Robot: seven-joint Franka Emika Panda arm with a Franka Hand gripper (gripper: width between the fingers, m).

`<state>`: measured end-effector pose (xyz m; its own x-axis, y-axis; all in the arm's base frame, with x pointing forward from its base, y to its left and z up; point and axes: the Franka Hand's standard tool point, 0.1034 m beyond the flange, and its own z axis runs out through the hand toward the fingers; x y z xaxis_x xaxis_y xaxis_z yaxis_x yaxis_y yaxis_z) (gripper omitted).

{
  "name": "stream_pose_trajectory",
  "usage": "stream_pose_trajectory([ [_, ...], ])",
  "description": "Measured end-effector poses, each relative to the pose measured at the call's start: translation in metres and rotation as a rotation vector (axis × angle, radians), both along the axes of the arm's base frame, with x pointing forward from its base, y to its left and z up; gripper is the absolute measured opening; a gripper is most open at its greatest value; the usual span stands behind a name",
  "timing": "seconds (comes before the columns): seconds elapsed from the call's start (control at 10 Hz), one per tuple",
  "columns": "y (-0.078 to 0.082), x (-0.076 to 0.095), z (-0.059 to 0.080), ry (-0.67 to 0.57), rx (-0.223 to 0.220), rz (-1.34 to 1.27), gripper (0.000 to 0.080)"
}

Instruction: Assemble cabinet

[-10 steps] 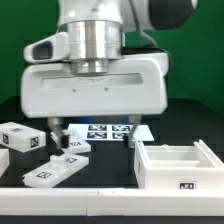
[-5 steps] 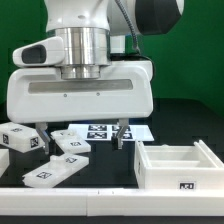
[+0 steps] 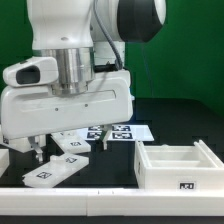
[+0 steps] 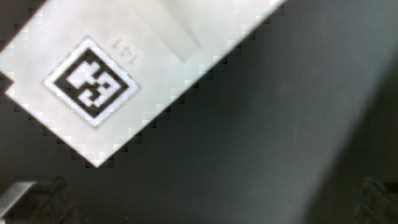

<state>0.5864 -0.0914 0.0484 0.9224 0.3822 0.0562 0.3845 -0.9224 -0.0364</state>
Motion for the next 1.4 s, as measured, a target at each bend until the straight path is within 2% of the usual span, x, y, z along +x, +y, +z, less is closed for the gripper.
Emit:
stream_pose_trajectory([
  [0.3, -0.006, -0.002, -0.001, -0.001, -0.02, 0.171, 0.0797],
  [0.5, -0.024, -0.012, -0.012, 0.009, -0.031, 0.404, 0.0797],
  [0.7, -0.03, -0.017, -0.015, 0.012, -0.051, 0.514, 0.0797],
  [0.9, -0.032, -0.019, -0.017, 0.015, -0.052, 0.514, 0.0797],
  [1.1, -0.042, -0.029, -0.03, -0.005, -0.089, 0.553, 0.0797],
  [1.3, -0.047, -0.034, -0.036, -0.008, -0.097, 0.537, 0.0797],
  [1.4, -0.047, -0.033, -0.036, -0.008, -0.097, 0.536, 0.071],
])
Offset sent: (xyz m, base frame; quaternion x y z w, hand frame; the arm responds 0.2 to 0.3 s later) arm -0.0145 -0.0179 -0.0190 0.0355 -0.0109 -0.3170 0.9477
